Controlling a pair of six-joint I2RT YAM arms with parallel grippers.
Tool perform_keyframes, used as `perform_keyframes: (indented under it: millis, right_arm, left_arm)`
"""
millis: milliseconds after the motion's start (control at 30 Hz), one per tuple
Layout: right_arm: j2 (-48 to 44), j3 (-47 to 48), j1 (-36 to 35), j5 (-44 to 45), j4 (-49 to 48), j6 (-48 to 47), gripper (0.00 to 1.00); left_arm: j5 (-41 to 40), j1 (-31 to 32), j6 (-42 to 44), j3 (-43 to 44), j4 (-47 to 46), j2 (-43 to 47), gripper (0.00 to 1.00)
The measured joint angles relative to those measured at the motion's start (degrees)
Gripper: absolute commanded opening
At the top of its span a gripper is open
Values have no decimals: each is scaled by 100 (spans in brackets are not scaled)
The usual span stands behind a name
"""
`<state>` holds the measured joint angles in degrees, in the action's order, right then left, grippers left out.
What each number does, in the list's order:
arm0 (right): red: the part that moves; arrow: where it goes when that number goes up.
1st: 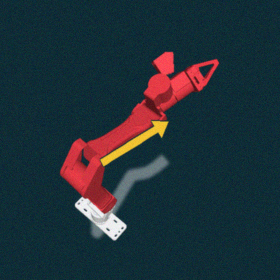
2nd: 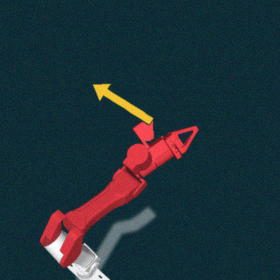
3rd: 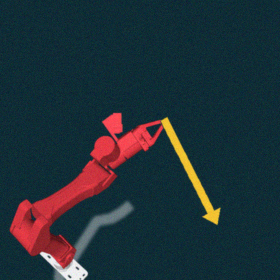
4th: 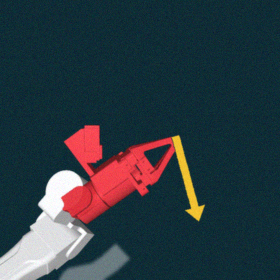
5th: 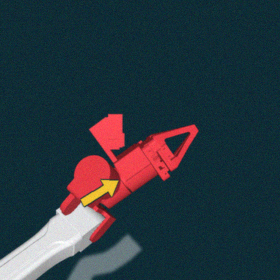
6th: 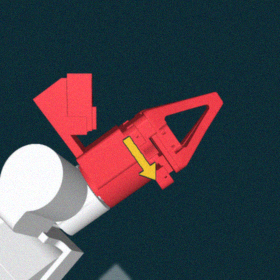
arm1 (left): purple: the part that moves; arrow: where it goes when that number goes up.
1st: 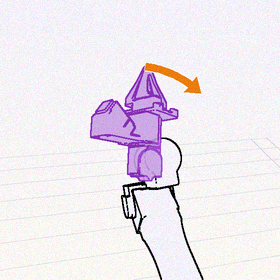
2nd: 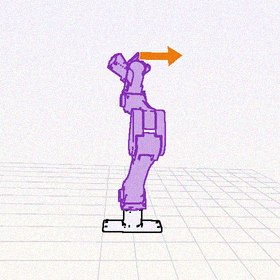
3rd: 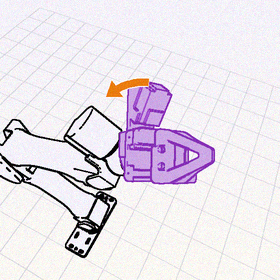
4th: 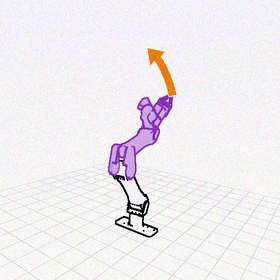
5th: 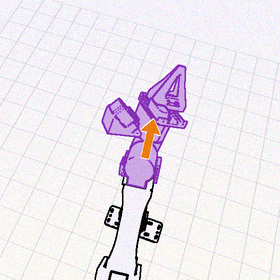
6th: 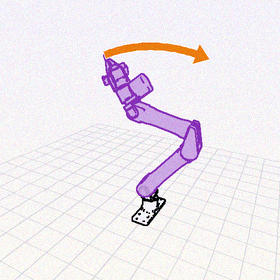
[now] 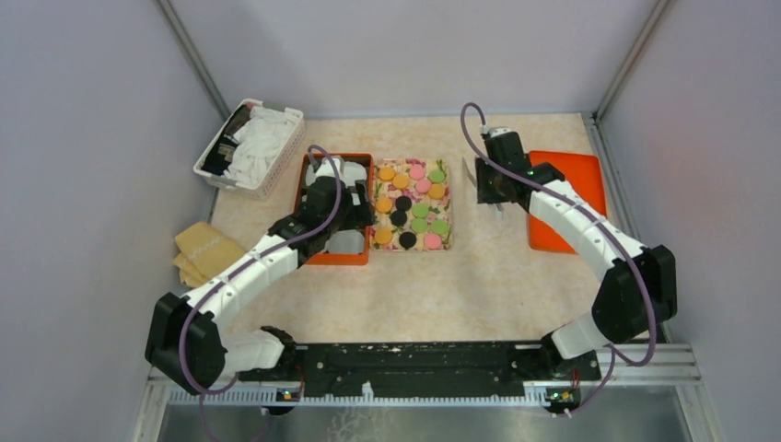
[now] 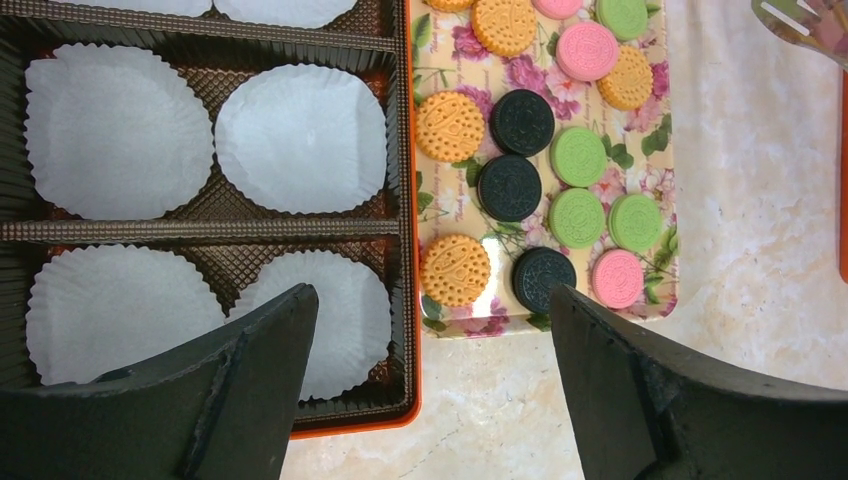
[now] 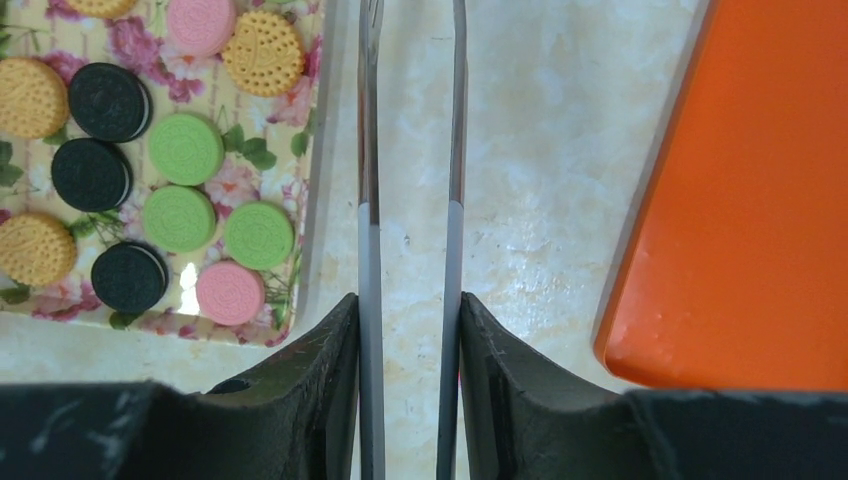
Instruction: Pack the cookies
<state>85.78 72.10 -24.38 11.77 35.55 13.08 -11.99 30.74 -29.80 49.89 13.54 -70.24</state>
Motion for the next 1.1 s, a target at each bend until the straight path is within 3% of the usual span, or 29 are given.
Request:
perform_keyframes:
  millis: [133, 233, 267, 667, 1100]
  right_arm:
    - [-181, -22, -120, -138, -46, -50, 1]
    - [-326, -22, -350, -247, -129, -81, 17]
    - [-341, -22, -627, -356, -275, -111, 18]
    - [367, -9, -1163, -811, -658, -101, 23]
    - [675, 103, -1189, -846, -730, -107, 44]
  left_arm:
    - [-96, 0, 0, 0, 2, -2, 95]
    - [-140, 0, -2, 0, 4, -7, 98]
    - [-168, 0, -4, 0, 11, -22, 99]
    - [-289, 0, -2, 0, 70, -50, 99]
    - [-396, 0, -2, 0, 146, 0, 99]
